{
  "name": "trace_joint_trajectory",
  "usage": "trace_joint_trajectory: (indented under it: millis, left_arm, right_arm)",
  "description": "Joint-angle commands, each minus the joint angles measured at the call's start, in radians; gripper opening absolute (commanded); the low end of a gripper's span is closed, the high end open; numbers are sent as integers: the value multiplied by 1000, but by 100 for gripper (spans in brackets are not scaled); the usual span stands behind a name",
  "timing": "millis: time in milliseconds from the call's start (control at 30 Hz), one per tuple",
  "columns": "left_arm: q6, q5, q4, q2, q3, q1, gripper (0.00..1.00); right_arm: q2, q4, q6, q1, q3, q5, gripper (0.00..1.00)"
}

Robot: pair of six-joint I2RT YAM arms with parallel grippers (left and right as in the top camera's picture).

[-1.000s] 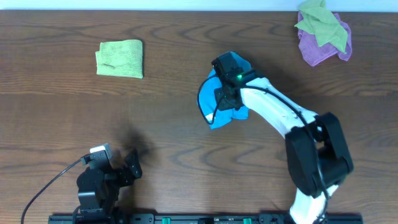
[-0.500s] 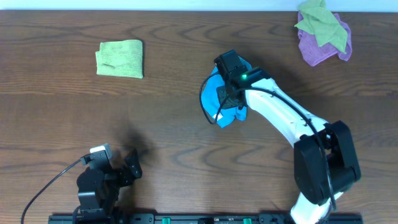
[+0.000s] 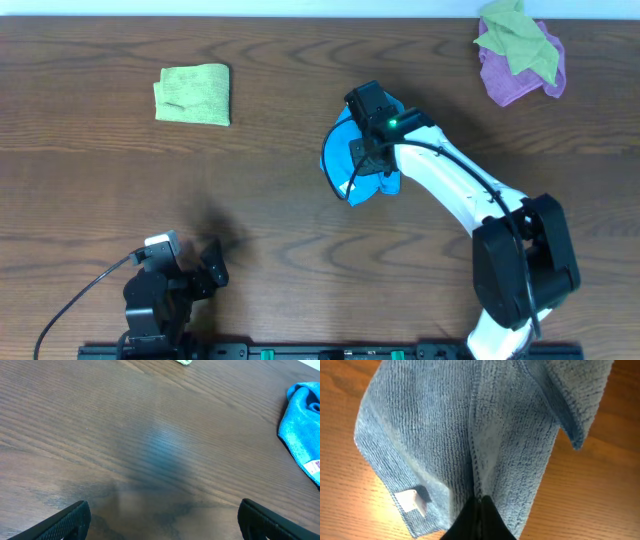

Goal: Fold the cloth

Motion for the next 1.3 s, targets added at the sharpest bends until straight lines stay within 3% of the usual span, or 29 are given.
trace_joint_trajectory:
  millis: [0,233,433,700,867,1100,1267]
  left_arm:
    - [-11,13,0,-5,-10,-6,95]
    - [-16,16,2,-5,-10,-6,95]
    - [-298,35,0,-5,-9,-6,95]
    - [-317,329,32,-3,1,-6,95]
    - [-357,354,35,19,14,-6,96]
    - [-463,372,42,218,126,-26,96]
    - [-463,318,85,527,292,-169,96]
  right_arm:
    - [-18,-3,-3,-3,19,13,1]
    - [-42,-31,32,-20,19,109,1]
    - [-130,-74,74,-105,19,156,1]
    - [-178,-192,88,-266,18,156,1]
    - [-178,-187,89,-322,17,155,2]
    - [-178,-222,111,-388,2,156,1]
    - [-178,-229,114,-400,-12,155,1]
